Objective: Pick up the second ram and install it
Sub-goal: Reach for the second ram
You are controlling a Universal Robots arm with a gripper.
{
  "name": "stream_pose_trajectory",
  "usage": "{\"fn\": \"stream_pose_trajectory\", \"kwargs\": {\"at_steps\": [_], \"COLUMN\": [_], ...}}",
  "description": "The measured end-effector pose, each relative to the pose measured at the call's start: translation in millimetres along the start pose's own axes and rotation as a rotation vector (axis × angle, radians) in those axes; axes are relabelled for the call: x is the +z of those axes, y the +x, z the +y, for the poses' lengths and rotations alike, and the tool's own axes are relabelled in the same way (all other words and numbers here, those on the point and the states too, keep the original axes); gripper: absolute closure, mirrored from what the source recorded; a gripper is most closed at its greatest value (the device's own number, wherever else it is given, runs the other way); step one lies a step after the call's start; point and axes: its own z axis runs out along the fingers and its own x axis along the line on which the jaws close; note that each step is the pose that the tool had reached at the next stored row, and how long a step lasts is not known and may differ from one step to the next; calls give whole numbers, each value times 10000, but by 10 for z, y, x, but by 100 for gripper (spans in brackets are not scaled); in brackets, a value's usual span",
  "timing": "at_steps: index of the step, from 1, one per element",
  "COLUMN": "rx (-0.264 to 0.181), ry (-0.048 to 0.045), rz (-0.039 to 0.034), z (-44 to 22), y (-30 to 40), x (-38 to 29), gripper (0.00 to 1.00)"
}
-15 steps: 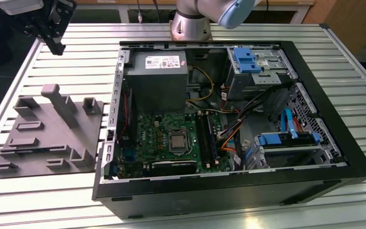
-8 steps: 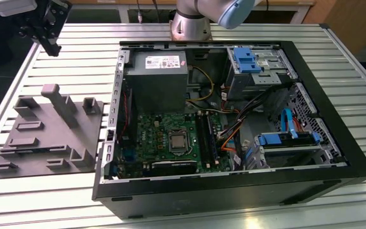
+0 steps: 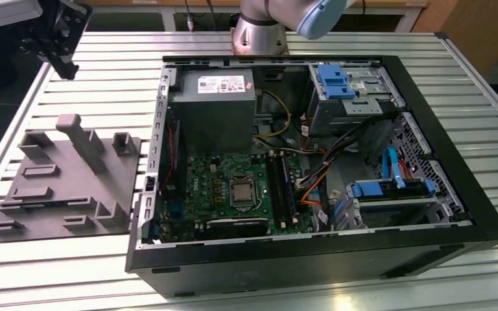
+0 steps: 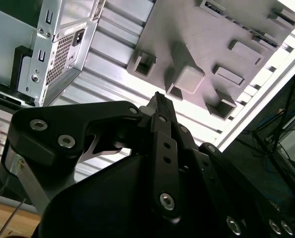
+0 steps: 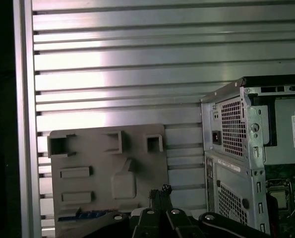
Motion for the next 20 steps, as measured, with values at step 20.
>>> {"fn": "stream_pose_trajectory", "kwargs": {"at_steps": [20], "rx": [0], "ry": [0], "rz": [0], "z": [-65], "y": [112], "x": [1], "gripper": [89]}}
